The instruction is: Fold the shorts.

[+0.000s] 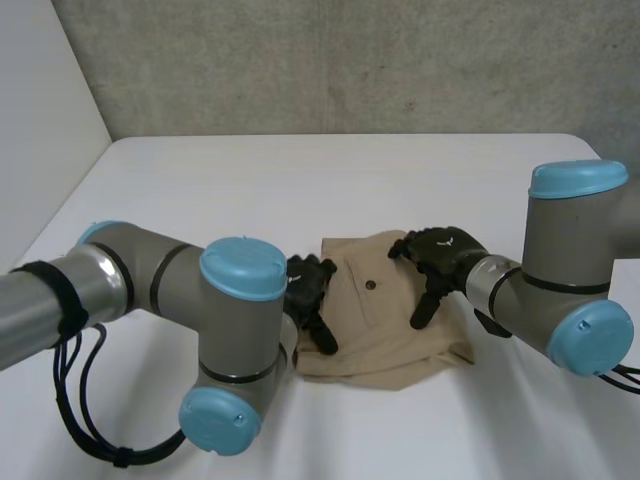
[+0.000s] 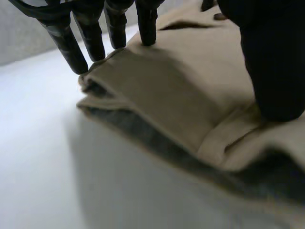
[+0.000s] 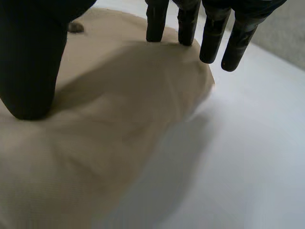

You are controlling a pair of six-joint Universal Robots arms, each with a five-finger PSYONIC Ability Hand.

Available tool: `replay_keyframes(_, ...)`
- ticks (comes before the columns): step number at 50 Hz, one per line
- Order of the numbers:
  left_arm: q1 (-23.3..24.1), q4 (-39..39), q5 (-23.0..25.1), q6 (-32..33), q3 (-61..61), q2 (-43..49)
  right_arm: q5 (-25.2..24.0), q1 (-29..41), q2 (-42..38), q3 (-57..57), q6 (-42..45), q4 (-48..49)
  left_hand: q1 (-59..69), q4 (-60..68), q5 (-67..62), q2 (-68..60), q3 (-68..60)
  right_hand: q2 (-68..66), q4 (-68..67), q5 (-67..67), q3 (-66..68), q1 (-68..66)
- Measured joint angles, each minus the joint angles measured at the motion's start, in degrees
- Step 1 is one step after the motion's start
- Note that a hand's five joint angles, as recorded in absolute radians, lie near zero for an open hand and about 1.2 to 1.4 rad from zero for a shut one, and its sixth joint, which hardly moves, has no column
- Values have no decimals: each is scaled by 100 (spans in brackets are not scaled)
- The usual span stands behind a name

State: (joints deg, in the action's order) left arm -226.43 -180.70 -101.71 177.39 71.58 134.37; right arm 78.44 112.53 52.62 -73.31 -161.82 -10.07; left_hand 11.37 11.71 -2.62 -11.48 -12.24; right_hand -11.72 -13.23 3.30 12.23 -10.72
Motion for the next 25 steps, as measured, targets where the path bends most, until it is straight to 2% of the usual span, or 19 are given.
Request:
replay_keyframes(6,-24,110,22,21,86,-217,290,-24,-58,150,247,-260,0,1,0,14,0,73,0,-31,0,125)
replay_keyframes(10,-30,195,60,43,103,-691,478,1,329,295,324,-348,0,0,0,14,0,83,0,-50,0,158)
replay_keyframes(16,-98,336,87,56,90,-1726,562,35,1233,431,-147,-82,0,0,0,14,0,83,0,-50,0,158)
replay_keyframes(22,-574,434,93,53,89,-2804,976,37,2120,318,-918,488,0,1,0,14,0,83,0,-50,0,158)
replay_keyframes(23,-853,513,110,51,84,-3175,1239,20,2409,236,-1123,687,0,0,0,14,0,83,0,-50,0,158)
replay_keyframes(24,-853,513,110,51,84,-3175,1239,20,2409,236,-1123,687,0,0,0,14,0,83,0,-50,0,158)
replay_keyframes(25,-1093,612,167,49,69,-3429,1478,2,2619,170,-1234,807,0,1,0,14,0,83,0,-50,0,158)
